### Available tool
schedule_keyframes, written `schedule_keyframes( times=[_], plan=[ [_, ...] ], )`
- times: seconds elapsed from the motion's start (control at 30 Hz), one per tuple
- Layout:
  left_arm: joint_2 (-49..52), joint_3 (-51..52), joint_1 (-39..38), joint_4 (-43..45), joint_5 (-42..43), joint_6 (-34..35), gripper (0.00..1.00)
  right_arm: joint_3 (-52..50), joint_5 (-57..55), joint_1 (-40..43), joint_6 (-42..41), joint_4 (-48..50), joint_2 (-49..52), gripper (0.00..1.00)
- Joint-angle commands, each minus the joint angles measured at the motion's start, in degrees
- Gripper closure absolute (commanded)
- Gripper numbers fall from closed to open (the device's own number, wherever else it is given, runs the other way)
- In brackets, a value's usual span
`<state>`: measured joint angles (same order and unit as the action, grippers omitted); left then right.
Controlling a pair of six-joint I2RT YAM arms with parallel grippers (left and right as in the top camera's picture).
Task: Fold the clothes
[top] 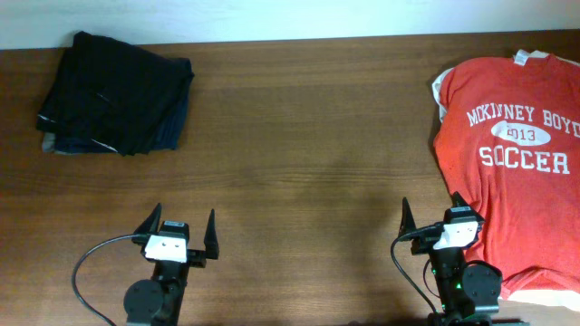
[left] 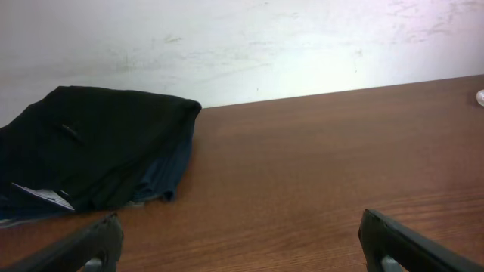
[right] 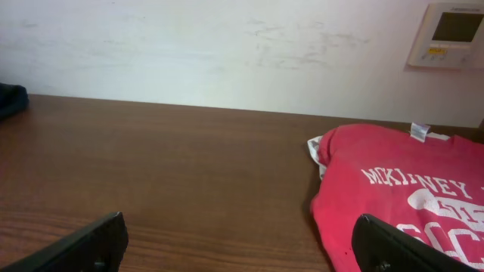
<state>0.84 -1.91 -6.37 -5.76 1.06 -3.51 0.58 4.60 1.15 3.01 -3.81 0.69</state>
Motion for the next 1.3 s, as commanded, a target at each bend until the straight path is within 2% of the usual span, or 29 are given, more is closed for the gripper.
schedule_keyframes(
  times=[0.0,1.2,1.23,1.27],
  plan=[
    [-0.4,0.9,-0.3,0.2,-0.4,-0.9,0.01,-0.3,-0.5,0.3,0.0,-0.3,-0.4,0.02],
    [-0.4,0.9,-0.3,0.2,-0.4,-0.9,0.01,-0.3,-0.5,0.3,0.0,0.0,-0.4,0.02],
    [-0.4,0.9,-0.3,0.2,-0.4,-0.9,0.01,-0.3,-0.5,0.3,-0.3,0.1,-0.4,0.02],
    [-0.4,0.9,-0.3,0.2,-0.4,-0.9,0.01,-0.3,-0.6,0.3,-4.6,0.2,-0.4,0.02]
  ],
)
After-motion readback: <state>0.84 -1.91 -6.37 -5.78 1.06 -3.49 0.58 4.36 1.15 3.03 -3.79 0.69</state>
